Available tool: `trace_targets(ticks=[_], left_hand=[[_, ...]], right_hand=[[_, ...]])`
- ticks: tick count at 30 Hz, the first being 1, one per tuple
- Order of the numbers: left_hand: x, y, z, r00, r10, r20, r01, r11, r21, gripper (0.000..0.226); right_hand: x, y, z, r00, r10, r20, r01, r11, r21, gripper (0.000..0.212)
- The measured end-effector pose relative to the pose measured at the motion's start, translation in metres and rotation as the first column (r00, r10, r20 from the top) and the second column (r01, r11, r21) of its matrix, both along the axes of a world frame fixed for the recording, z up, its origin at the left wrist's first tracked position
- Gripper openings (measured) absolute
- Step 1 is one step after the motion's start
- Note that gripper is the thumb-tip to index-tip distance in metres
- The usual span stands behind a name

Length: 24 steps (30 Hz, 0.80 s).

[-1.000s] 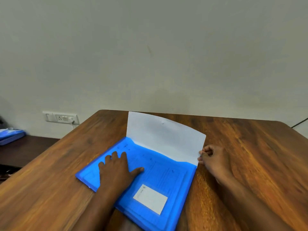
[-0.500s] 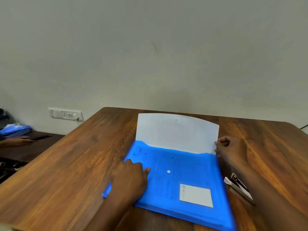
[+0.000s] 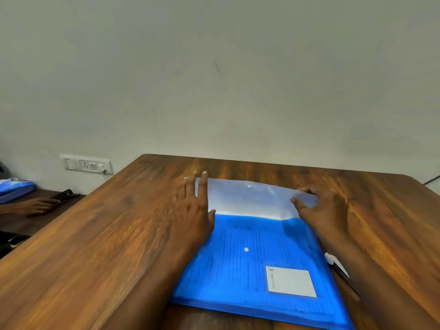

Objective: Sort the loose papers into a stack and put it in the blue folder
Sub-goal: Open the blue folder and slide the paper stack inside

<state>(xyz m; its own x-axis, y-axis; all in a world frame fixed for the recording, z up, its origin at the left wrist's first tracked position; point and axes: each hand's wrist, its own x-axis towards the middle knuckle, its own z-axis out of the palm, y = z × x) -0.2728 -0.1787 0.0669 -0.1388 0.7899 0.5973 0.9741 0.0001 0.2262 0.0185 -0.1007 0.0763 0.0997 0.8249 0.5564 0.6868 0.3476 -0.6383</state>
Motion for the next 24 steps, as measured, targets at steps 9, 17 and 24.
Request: trace_targets(ticks=[9, 17, 24], left_hand=[[0.015, 0.017, -0.028, 0.924, -0.326, -0.201, 0.376, 0.871, 0.316, 0.031], [0.010, 0.002, -0.028, 0.776, -0.610, -0.161, 0.630, 0.766, 0.131, 0.014], [0.010, -0.002, -0.033, 0.799, -0.594, 0.097, 0.601, 0.794, -0.091, 0.023]], right_hand=[[-0.035, -0.031, -0.001, 0.836, 0.092, 0.541, -0.271, 0.926, 0.262, 0.017], [-0.052, -0.043, -0.021, 0.771, 0.417, 0.481, -0.493, 0.869, 0.036, 0.010], [-0.053, -0.050, -0.030, 0.763, 0.464, 0.450, -0.460, 0.879, -0.126, 0.017]])
